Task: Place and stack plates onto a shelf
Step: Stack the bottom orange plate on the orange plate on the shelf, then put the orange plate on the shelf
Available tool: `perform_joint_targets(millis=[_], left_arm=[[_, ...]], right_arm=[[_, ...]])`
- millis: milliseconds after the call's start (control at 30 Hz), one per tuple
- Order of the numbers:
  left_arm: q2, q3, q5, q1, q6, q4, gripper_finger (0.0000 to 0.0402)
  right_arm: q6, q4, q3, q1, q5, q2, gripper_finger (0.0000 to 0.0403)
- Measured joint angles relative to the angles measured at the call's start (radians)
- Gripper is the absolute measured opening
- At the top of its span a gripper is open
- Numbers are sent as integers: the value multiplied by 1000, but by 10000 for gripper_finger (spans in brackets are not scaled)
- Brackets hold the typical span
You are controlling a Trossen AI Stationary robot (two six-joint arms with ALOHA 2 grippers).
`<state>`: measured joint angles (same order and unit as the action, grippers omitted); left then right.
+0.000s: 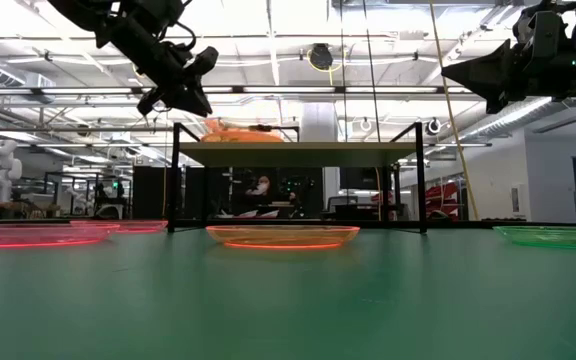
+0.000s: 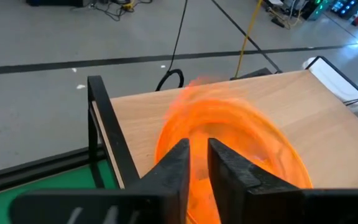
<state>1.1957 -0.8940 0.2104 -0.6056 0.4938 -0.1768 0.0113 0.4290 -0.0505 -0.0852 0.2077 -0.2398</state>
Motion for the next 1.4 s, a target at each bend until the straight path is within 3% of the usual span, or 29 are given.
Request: perform_joint_targets(millis=[233, 500, 700, 900, 1167, 1400], left_arm=[[0, 0, -11, 0, -60, 3, 108], [-67, 0, -151, 5, -234, 6, 118], [-272, 1, -296, 6, -388, -67, 118], [-488, 23, -299, 34, -378, -112, 118], [-672, 279, -331, 168, -260, 17, 118], [-752, 629, -343, 341, -241, 560, 118]], right_arm=[[0, 0, 0, 0, 0, 0, 0], [0, 0, 0, 0, 0, 0, 0], [0, 0, 0, 0, 0, 0, 0], [0, 0, 0, 0, 0, 0, 0], [-33, -31, 0, 0, 0, -6, 0], [-26, -34, 0, 0, 0, -6, 0]])
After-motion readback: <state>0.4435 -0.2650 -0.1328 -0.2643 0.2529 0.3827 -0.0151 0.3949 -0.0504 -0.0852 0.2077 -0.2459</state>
